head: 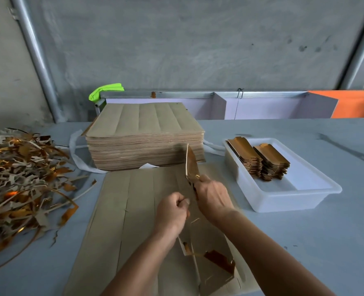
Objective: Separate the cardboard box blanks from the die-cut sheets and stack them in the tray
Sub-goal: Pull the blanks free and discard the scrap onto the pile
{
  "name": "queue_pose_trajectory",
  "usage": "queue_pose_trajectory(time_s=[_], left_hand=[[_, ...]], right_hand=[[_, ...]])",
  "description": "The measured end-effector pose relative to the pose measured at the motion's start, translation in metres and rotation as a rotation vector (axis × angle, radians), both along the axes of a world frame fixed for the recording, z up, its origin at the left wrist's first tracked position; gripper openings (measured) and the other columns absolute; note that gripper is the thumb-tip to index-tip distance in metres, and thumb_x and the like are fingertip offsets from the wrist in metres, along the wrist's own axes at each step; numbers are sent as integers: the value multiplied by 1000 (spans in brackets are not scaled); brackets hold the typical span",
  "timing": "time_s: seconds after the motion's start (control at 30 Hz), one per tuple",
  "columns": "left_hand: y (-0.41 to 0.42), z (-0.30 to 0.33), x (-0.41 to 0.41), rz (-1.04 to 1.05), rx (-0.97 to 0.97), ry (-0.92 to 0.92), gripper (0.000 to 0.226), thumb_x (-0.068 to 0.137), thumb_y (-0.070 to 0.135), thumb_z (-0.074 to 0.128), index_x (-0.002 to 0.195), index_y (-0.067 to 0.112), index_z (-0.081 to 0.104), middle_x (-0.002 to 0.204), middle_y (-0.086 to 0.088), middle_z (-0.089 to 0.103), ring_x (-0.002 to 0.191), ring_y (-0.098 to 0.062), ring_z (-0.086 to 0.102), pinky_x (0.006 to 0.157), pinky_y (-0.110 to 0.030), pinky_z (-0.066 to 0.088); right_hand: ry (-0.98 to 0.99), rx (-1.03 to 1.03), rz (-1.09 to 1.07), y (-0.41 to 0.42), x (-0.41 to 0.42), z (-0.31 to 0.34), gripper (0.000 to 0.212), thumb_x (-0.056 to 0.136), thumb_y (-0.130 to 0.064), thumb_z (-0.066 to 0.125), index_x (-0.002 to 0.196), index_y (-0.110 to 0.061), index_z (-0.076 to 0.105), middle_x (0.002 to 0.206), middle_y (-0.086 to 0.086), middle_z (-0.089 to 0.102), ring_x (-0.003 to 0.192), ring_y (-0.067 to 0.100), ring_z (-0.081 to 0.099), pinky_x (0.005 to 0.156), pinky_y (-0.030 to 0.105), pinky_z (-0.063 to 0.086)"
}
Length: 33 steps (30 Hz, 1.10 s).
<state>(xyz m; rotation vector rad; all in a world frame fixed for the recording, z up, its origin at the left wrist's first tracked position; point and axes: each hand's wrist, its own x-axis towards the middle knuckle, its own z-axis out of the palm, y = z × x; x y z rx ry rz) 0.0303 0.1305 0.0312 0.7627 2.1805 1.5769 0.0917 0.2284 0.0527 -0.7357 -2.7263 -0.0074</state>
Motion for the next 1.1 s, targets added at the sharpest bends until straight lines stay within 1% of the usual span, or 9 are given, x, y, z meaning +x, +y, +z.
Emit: queue_pose_trajectory(time_s=[0.2, 0.37, 0.47, 0.57, 0.63, 0.73, 0.87, 1.0, 1.1], left_hand=[[1, -7, -5, 89, 25, -11, 35, 91, 10, 54, 57, 16, 51, 41, 10, 48, 35, 1, 39, 39, -12, 29], [8, -7, -1, 80, 51, -62, 29, 93, 10, 51, 66, 16, 53, 60, 4, 58, 50, -10, 44, 54, -25, 36], [9, -4, -1, -103, 16, 18, 26, 94, 10, 52, 70, 19, 54, 95, 8, 59, 85, -13, 58, 72, -26, 48], [12, -2, -1, -324, 9, 20, 25, 94, 12, 53, 70, 20, 53, 133, 14, 35, 127, -6, 35, 105, -24, 31], [16, -1, -1, -421, 61, -165, 21, 91, 13, 55, 70, 16, 56, 130, 11, 37, 124, -8, 34, 101, -26, 29], [21, 0, 1, -473, 170, -420, 17, 83, 15, 56, 87, -1, 60, 104, -17, 54, 99, -25, 49, 91, -38, 38], [20, 3, 3, -496, 199, -504, 27, 94, 2, 38, 112, 1, 57, 106, -14, 55, 99, -21, 52, 88, -29, 43], [19, 1, -1, -472, 183, -514, 19, 94, 2, 40, 104, 2, 56, 107, -11, 58, 107, -19, 56, 104, -38, 41], [17, 1, 0, -468, 180, -544, 22, 94, 1, 42, 79, 9, 56, 88, -1, 60, 89, -8, 60, 101, -39, 45]], right_hand=[[281, -299, -174, 23, 15, -7, 17, 91, -15, 55, 93, -5, 68, 90, 11, 65, 77, 24, 57, 67, 28, 44], [245, -474, -77, 25, 22, -7, 17, 81, -12, 67, 96, -8, 72, 90, 7, 68, 84, 22, 62, 78, 34, 53], [237, -529, -40, 29, 25, -8, 15, 86, -15, 63, 95, -6, 71, 89, 9, 68, 84, 23, 64, 78, 36, 55], [312, -734, -13, 32, 30, -8, 16, 84, -8, 63, 95, -14, 72, 86, 3, 68, 80, 21, 65, 70, 33, 56], [359, -947, 7, 34, 35, -6, 23, 78, -2, 67, 93, -20, 72, 88, 4, 67, 82, 23, 65, 69, 37, 56], [326, -1191, 108, 42, 42, -7, 32, 74, -2, 72, 104, -14, 68, 99, 9, 64, 97, 28, 61, 85, 42, 52], [333, -1545, 223, 52, 47, -8, 48, 79, -25, 60, 120, 1, 59, 115, 25, 59, 106, 38, 58, 94, 51, 46], [516, -1540, -66, 57, 35, -13, 33, 89, -18, 55, 110, 6, 64, 109, 25, 62, 99, 35, 60, 88, 47, 50], [496, -1392, -255, 57, 24, -11, 13, 86, -9, 59, 90, -3, 70, 99, 21, 66, 94, 33, 62, 82, 43, 53]])
